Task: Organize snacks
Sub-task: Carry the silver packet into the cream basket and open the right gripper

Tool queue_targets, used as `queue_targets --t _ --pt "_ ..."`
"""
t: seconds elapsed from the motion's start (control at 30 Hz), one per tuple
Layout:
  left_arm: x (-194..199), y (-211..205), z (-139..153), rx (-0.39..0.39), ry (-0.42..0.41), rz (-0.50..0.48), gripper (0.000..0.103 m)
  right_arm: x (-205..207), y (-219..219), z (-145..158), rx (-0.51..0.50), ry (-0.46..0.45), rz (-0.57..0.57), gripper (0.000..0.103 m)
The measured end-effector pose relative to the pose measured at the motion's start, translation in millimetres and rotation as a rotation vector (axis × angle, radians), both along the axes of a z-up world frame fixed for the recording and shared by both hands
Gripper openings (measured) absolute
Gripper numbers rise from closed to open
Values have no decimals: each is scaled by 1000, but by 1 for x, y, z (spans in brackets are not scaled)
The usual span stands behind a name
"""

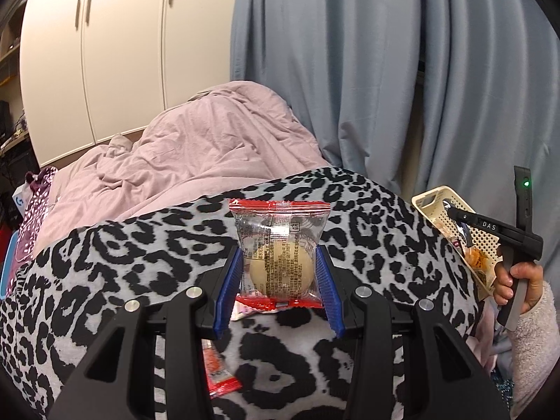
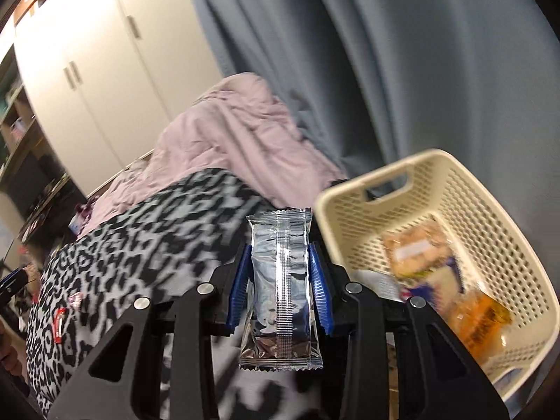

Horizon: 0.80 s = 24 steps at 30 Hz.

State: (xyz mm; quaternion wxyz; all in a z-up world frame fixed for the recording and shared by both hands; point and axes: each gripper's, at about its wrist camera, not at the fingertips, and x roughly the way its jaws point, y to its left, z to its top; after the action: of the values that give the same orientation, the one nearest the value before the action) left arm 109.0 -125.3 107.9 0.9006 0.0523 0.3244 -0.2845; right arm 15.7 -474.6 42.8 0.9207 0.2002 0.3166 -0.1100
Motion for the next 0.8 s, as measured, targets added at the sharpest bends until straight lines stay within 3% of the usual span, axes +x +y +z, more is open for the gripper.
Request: queue_targets --t 0.47,0.5,0.57,0.8 --pt "-15 -43 9 20 -21 -75 43 -46 -65 -33 22 49 -198 37" --pt "-16 -46 9 22 -22 -80 43 -48 -67 -34 22 50 -207 41" --pt "-18 -52 10 25 -24 -91 43 -54 -72 -36 15 46 -233 72" --pt "-27 -77 14 34 -33 -137 43 -72 -76 -35 -18 30 -277 75"
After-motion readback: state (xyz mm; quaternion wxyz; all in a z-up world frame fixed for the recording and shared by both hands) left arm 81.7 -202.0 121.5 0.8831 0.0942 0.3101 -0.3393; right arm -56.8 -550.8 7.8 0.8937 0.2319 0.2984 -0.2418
